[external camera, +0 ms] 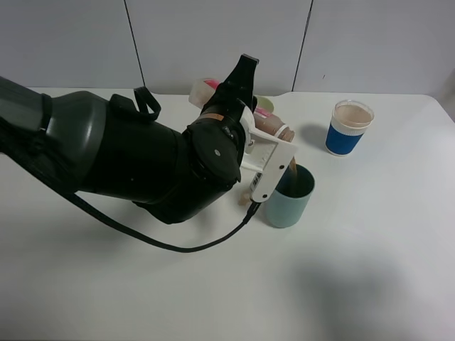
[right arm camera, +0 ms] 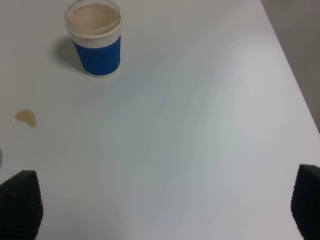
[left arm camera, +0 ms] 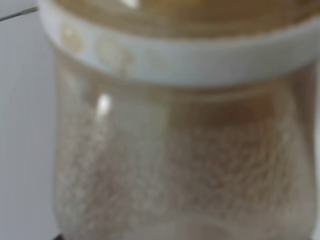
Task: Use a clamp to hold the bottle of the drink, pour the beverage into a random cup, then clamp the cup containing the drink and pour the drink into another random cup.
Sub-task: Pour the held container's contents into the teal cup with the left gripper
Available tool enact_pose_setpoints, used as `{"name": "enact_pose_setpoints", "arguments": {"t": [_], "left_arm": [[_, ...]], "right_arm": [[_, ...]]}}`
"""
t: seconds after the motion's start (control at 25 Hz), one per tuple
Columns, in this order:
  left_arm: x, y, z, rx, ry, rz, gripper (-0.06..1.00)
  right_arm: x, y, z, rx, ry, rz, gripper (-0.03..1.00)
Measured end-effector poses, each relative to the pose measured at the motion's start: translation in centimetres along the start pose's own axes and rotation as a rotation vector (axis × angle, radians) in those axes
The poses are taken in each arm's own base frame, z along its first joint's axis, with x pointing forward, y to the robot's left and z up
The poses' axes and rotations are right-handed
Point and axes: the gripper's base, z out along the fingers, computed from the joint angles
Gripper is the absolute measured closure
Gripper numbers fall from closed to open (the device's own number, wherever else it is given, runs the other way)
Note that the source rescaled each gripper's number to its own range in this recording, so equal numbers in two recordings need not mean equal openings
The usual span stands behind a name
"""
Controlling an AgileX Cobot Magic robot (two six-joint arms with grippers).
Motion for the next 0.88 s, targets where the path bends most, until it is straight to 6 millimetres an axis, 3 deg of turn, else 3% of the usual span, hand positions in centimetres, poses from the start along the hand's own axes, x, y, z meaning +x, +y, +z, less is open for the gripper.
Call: {"name": "enact_pose_setpoints", "arguments": {"t": [0.88], "left_arm": [[0.08, 0.39, -0.01, -0.043, 0.011, 0.096, 0.93]], "right_arm": [[0.00, 0.00, 0.00, 0.000, 0.000, 0.001, -0.03]]}}
